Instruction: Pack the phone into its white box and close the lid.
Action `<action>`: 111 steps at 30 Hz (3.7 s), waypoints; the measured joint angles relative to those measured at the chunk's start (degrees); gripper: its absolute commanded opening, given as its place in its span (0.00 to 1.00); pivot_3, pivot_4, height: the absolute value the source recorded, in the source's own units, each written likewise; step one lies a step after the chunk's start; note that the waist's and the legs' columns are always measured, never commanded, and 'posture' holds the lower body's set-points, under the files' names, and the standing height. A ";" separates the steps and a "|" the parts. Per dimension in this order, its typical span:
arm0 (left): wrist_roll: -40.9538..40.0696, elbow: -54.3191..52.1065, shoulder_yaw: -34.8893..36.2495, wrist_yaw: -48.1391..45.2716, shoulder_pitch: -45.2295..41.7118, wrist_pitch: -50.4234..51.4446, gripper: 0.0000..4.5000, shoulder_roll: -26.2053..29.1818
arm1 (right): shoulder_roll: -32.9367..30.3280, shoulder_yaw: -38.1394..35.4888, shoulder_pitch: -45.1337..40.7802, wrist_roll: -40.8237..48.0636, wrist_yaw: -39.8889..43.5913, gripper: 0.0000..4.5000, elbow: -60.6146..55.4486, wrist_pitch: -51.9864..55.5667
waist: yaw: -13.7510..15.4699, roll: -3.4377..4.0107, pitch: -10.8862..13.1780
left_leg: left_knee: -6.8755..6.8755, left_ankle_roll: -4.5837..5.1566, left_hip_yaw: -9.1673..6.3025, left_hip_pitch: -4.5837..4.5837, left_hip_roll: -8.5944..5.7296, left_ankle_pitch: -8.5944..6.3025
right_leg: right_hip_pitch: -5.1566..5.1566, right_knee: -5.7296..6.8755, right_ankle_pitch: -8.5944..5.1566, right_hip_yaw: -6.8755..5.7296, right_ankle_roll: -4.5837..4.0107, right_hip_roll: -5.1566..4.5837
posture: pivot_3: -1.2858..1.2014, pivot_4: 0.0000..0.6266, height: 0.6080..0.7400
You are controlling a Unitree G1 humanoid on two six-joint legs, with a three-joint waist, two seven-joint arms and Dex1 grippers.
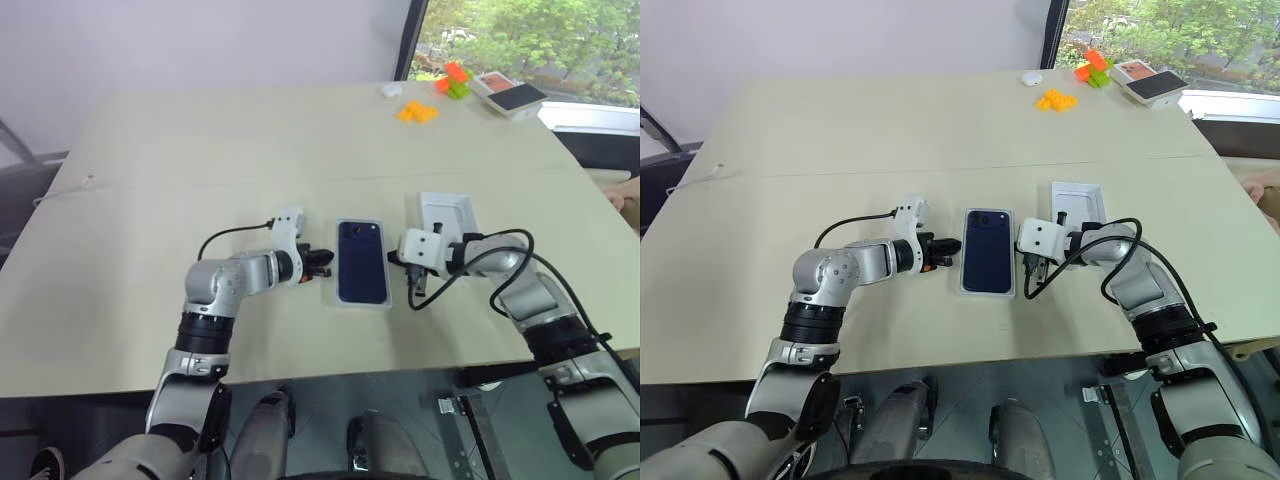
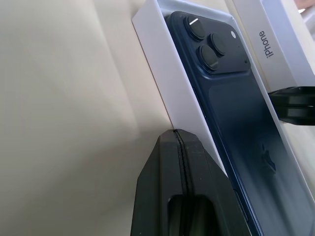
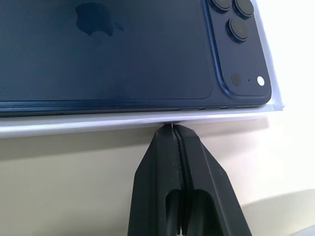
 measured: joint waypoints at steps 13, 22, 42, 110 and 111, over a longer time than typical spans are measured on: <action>1.83 -1.64 -0.32 -1.64 0.32 1.36 0.00 -0.81 | -0.99 -0.97 -0.05 0.09 2.35 0.01 0.16 -0.33 | -0.19 0.00 0.01 | -0.02 0.00 0.03 -0.01 -0.01 -0.01 | -0.03 -0.02 -0.02 0.00 0.04 -0.01 | 0.52 0.24 1.00; 0.37 -7.94 0.42 -3.33 3.00 5.24 0.00 1.58 | -0.97 -1.03 -3.11 0.90 3.44 0.01 2.76 -1.34 | -0.42 0.09 0.07 | -0.06 -0.23 0.12 -0.12 0.02 0.13 | -0.21 -0.01 -0.02 0.05 0.04 0.00 | 0.52 0.24 1.00; -5.95 -15.61 11.02 -14.28 4.38 -1.35 0.99 16.29 | 4.01 -8.66 -6.24 8.60 -7.33 1.00 -5.93 30.19 | -1.73 0.12 0.09 | -0.07 -0.23 0.17 -0.54 0.08 0.14 | -0.68 0.07 -0.01 0.10 0.03 0.03 | 0.52 0.24 1.00; -15.70 -22.09 14.52 -27.87 15.87 -15.47 1.00 31.12 | 47.98 -53.74 -19.34 67.12 -53.10 0.01 -19.72 92.60 | -3.71 0.20 0.08 | 0.03 0.23 1.10 -0.80 0.35 -0.02 | -1.94 1.28 0.03 1.28 -0.06 0.22 | 0.52 0.24 1.00; -15.73 -22.10 14.57 -27.53 15.88 -15.48 1.00 30.91 | 47.98 -53.45 -19.22 69.99 -55.20 0.01 -19.19 92.60 | -3.70 0.20 0.08 | 0.02 0.23 1.11 -0.80 0.35 -0.02 | -1.94 1.28 0.03 1.29 -0.05 0.23 | 0.52 0.24 1.00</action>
